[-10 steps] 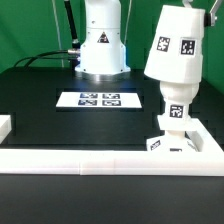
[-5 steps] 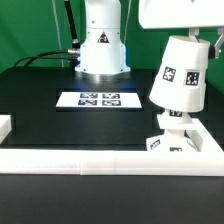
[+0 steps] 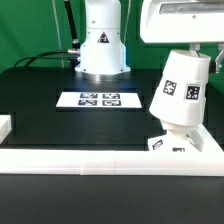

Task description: Assemble lamp

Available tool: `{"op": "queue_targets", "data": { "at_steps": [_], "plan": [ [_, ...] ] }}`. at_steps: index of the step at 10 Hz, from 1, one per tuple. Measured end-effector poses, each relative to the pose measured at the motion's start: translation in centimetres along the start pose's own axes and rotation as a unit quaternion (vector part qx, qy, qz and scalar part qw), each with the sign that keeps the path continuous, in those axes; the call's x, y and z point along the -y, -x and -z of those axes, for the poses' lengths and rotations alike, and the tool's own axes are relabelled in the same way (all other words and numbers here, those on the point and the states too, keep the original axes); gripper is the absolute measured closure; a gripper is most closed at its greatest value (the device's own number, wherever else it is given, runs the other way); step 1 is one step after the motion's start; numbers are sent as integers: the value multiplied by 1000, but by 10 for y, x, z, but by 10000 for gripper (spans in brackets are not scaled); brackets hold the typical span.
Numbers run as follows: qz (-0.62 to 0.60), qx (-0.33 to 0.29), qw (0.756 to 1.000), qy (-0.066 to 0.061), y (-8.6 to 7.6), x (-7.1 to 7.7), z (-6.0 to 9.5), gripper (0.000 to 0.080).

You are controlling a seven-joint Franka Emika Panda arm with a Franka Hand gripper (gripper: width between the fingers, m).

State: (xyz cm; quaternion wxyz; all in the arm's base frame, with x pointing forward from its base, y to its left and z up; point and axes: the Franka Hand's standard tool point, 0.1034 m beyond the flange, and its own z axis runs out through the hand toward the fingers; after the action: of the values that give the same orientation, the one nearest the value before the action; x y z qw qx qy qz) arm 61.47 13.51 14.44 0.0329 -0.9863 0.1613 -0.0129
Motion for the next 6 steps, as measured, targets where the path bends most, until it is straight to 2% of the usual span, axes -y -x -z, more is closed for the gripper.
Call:
{"op": "queue_targets", "data": {
  "at_steps": [3,5,6],
  "plan": [
    [0,0,1000,-1,0,0,2,755],
    [-2,-1,1000,-1,-1,-2,3,465],
    [-2,-1,1000,-2,-1,-3,4,465]
  ]
}}
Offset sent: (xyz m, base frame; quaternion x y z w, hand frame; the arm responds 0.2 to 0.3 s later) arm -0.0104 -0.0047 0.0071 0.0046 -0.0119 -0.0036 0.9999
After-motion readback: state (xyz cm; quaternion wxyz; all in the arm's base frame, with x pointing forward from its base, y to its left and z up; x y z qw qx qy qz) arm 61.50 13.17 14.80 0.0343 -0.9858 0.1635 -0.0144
